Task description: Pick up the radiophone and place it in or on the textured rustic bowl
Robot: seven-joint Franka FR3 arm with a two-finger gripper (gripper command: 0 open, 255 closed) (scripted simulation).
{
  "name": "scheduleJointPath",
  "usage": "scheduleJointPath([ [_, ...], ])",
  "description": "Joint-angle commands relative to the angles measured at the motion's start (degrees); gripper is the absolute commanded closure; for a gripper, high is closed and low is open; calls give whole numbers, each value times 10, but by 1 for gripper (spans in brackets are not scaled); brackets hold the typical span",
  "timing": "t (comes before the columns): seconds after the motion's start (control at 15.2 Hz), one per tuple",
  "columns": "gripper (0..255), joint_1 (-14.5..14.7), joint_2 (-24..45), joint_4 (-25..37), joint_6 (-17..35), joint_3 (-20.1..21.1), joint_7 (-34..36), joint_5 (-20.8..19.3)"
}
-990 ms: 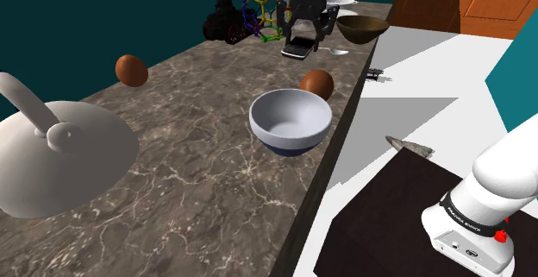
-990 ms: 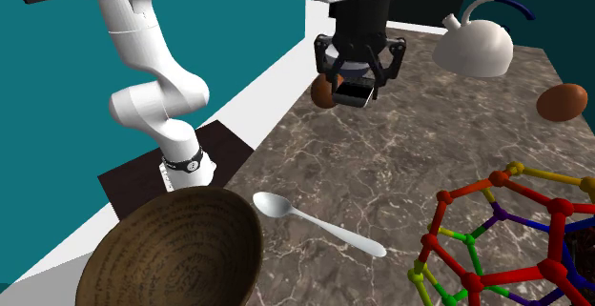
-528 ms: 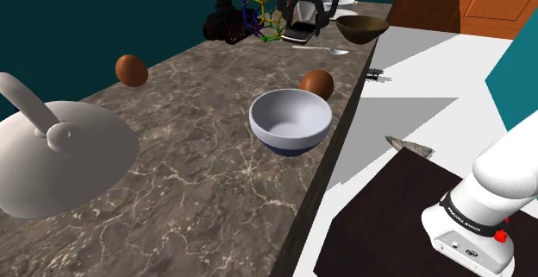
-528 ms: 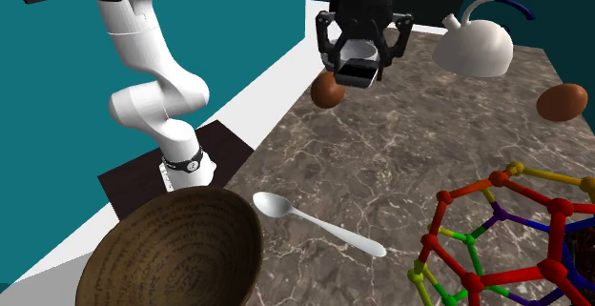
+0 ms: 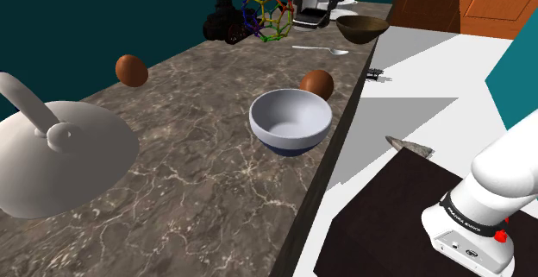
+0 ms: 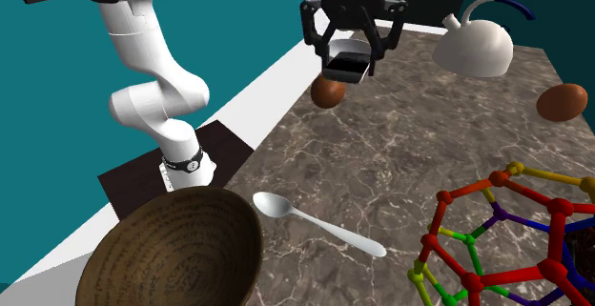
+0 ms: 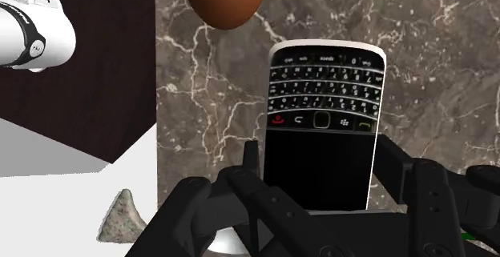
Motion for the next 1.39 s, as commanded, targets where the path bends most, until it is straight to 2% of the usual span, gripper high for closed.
scheduleJointPath([
  [0.0,255,-14,-5,-3,-3,-18,-32,3],
  [0.66,255,-75,10,13,-16,-96,-171,-3],
  [0.99,255,-103,43,53,-28,-127,-232,-14],
  [1.32,255,-129,95,118,-47,-153,-287,-28],
])
